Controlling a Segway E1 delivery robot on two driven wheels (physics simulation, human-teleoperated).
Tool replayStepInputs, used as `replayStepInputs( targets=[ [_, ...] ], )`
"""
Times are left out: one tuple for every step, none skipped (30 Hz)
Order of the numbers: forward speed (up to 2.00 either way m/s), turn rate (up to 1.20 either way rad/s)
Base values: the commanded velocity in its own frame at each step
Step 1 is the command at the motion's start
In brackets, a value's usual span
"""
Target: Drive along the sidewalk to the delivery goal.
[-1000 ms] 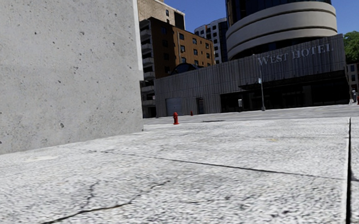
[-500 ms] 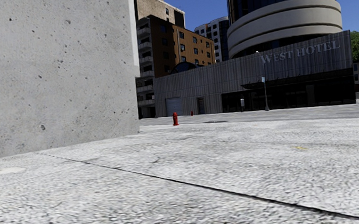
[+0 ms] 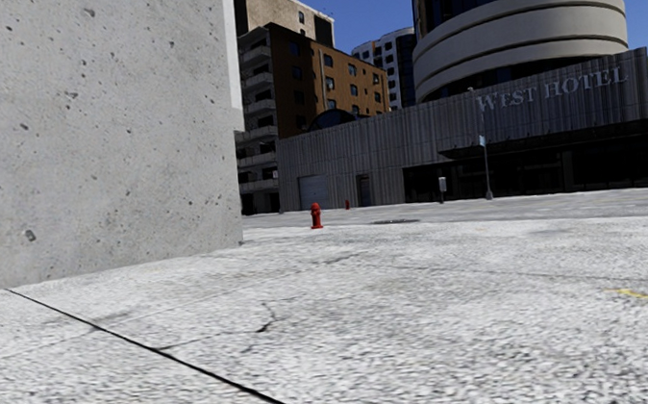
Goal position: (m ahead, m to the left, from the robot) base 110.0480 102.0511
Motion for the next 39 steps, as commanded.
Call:
replayStepInputs(
  targets=[
    [2.00,0.00],
    [2.00,0.00],
    [2.00,0.00],
    [2.00,0.00],
    [2.00,0.00],
    [2.00,0.00],
    [2.00,0.00],
    [2.00,0.00],
    [2.00,0.00],
    [2.00,0.00],
    [2.00,0.00],
    [2.00,0.00],
    [2.00,0.00],
    [2.00,0.00],
    [2.00,0.00],
    [2.00,0.00],
    [2.00,0.00],
    [2.00,0.00],
    [2.00,0.00],
    [2.00,0.00],
    [2.00,0.00],
    [2.00,0.00],
    [2.00,0.00],
    [2.00,0.00],
    [2.00,0.00],
    [2.00,0.00],
    [2.00,0.00],
    [2.00,0.00],
    [2.00,0.00],
    [2.00,0.00],
    [2.00,0.00],
    [2.00,0.00],
    [2.00,0.00],
    [2.00,0.00],
    [2.00,0.00],
    [2.00,0.00],
    [2.00,0.00],
    [2.00,0.00],
    [2.00,0.00]
  ],
)
